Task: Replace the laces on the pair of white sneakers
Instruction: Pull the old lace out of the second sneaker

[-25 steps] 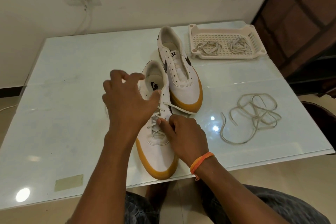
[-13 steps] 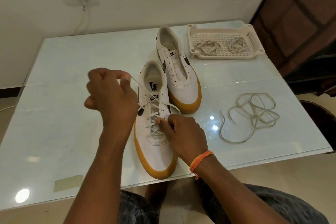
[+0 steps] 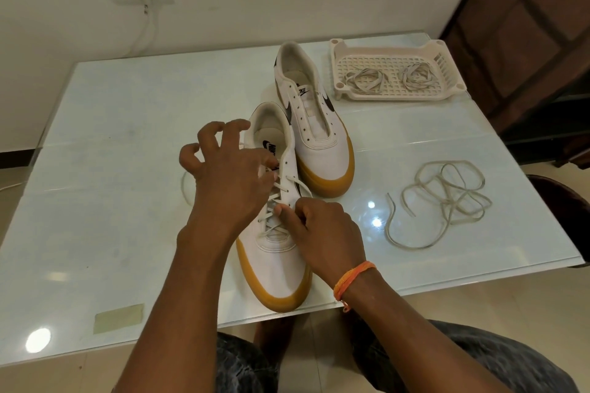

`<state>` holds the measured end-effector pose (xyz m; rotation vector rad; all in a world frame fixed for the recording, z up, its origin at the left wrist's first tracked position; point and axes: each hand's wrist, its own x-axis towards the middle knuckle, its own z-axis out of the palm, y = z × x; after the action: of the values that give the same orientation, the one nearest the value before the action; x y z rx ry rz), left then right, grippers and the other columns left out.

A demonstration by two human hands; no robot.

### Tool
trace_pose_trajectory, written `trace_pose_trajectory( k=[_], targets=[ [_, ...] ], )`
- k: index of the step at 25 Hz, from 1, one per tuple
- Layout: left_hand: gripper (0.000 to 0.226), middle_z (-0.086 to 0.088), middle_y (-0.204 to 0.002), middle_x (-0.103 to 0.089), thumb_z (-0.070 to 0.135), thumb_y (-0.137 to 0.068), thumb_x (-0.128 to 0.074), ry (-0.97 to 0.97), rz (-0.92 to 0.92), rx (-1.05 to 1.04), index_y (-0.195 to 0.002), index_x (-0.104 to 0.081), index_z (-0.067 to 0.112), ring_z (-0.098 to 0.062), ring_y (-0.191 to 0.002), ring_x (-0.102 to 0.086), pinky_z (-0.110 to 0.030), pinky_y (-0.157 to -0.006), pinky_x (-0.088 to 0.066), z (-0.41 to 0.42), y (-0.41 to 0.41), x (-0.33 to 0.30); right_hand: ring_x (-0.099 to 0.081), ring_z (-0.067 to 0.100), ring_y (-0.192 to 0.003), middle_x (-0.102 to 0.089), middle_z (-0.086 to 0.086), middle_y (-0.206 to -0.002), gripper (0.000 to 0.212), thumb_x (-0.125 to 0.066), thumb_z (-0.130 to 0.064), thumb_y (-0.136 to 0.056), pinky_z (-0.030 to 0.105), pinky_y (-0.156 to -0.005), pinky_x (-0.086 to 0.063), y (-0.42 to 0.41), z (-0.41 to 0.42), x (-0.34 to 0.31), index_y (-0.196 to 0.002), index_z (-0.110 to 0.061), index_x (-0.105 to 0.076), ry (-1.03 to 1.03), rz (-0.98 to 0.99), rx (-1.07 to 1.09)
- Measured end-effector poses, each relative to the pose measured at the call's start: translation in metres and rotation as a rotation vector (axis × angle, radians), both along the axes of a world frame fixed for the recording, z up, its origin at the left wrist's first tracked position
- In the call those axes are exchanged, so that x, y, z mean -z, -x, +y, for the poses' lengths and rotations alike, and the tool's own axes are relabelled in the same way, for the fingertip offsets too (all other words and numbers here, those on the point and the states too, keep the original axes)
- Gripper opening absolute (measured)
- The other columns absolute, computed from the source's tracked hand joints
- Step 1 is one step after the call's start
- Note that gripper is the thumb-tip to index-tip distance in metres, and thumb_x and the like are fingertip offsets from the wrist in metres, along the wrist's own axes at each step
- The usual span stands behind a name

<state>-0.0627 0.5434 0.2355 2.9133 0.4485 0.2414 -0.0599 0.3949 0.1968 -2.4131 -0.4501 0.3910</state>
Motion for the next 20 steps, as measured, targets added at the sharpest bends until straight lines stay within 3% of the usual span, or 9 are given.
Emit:
trace_pose_trajectory(
  k=[6,11,15,17,20],
  targets=[
    [0.017,0.006,-0.151,-0.031,0.028,-0.089,-0.06,0.003,0.07,0.06,-0.097,-0.073,0.034,-0.024,-0.143,-0.01,-0.049,-0.108,-0.01,-0.004,-0.002,0.007,-0.047,0.01,-0.055,-0.044,-0.009,-0.058,0.045,-0.039,-0.061,-0.094,0.022,-0.057,-0.036,-0.001,0.0,0.0,-0.061,-0.03,-0.035,0.031,-0.007,-0.012],
    [0.011,0.005,-0.141,-0.039,0.027,-0.089,-0.062,0.08,-0.074,-0.045,-0.089,-0.073,0.029,-0.022,-0.137,-0.021,-0.046,-0.102,-0.016,0.0,-0.003,0.004,-0.053,0.013,-0.059,-0.046,-0.007,-0.058,0.047,-0.039,-0.062,-0.094,0.026,-0.057,-0.044,-0.001,0.0,0.0,-0.061,-0.029,-0.037,0.026,-0.024,-0.004],
    [0.012,-0.003,-0.129,-0.041,0.017,-0.091,-0.063,0.129,-0.296,-0.359,-0.094,-0.068,0.027,-0.025,-0.126,-0.034,-0.042,-0.09,-0.023,0.009,-0.001,-0.006,-0.056,0.015,-0.061,-0.05,-0.006,-0.06,0.047,-0.041,-0.06,-0.095,0.034,-0.064,-0.052,-0.001,-0.001,-0.001,-0.062,-0.027,-0.04,0.008,-0.021,0.003],
    [0.013,-0.004,-0.127,-0.041,0.016,-0.092,-0.062,0.191,-0.307,-0.49,-0.1,-0.067,0.025,-0.025,-0.123,-0.036,-0.038,-0.085,-0.021,0.019,0.002,-0.007,-0.055,0.016,-0.061,-0.05,-0.005,-0.06,0.047,-0.041,-0.059,-0.095,0.034,-0.064,-0.052,-0.001,0.0,-0.002,-0.061,-0.027,-0.04,0.007,-0.037,0.003],
    [0.032,-0.001,-0.132,-0.037,0.015,-0.084,-0.065,0.225,-0.187,-0.307,-0.112,-0.065,0.031,-0.024,-0.127,-0.031,-0.036,-0.087,-0.021,0.017,0.002,-0.003,-0.054,0.015,-0.06,-0.05,-0.005,-0.059,0.048,-0.042,-0.059,-0.095,0.034,-0.063,-0.05,-0.001,0.0,-0.003,-0.061,-0.026,-0.04,0.006,-0.035,0.009]
  ],
)
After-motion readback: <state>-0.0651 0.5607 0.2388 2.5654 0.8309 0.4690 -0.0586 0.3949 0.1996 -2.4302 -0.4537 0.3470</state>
